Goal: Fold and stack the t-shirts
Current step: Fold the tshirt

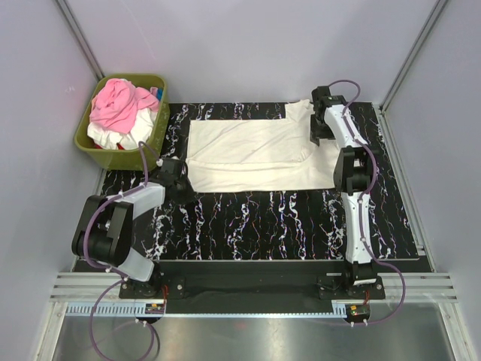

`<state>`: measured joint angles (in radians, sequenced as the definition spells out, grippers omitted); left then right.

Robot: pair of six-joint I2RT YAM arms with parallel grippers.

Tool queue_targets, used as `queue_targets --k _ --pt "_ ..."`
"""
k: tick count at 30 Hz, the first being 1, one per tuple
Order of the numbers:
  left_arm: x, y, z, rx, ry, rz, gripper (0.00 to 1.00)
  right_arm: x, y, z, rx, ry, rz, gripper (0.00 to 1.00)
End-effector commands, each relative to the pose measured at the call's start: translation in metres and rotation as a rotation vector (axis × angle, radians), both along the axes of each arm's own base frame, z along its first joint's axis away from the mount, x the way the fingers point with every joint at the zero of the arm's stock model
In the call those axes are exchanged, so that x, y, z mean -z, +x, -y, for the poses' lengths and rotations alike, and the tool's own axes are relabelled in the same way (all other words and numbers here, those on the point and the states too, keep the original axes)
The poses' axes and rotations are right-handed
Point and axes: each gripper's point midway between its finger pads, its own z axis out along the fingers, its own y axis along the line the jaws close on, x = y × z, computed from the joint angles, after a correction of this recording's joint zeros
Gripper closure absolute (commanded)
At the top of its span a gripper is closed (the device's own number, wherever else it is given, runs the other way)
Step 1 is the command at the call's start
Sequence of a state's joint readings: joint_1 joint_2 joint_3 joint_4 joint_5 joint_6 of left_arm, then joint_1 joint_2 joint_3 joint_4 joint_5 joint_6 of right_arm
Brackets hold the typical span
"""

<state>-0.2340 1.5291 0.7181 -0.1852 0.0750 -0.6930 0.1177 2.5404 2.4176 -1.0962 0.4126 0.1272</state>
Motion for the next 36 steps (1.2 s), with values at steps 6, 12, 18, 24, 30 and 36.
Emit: queue_targets --k 6,12,18,24,30,36 --pt "-0.017 -0.023 -0.018 -0.010 0.094 -0.062 0.59 -0.104 -0.019 0.038 0.200 0.032 0.250 0.00" --pt "-0.045 -0.019 -0.032 -0.033 0.145 -0.006 0.21 -0.105 -0.104 0.090 0.591 0.545 0.358 0.00" --pt "-0.047 -0.017 -0.033 -0.051 0.122 0.001 0.21 -0.029 -0.185 0.118 0.767 0.620 0.243 0.08" --pt "-0.040 -0.018 -0.032 -0.056 0.100 -0.009 0.21 0.006 -0.192 0.121 0.878 0.884 0.229 0.19" --pt "-0.025 -0.013 -0.036 -0.072 0.092 -0.021 0.21 0.027 -0.188 0.118 0.861 0.916 0.201 0.21" --pt "-0.013 -0.011 -0.037 -0.102 0.080 -0.036 0.22 0.033 -0.177 0.111 0.831 0.905 0.191 0.23"
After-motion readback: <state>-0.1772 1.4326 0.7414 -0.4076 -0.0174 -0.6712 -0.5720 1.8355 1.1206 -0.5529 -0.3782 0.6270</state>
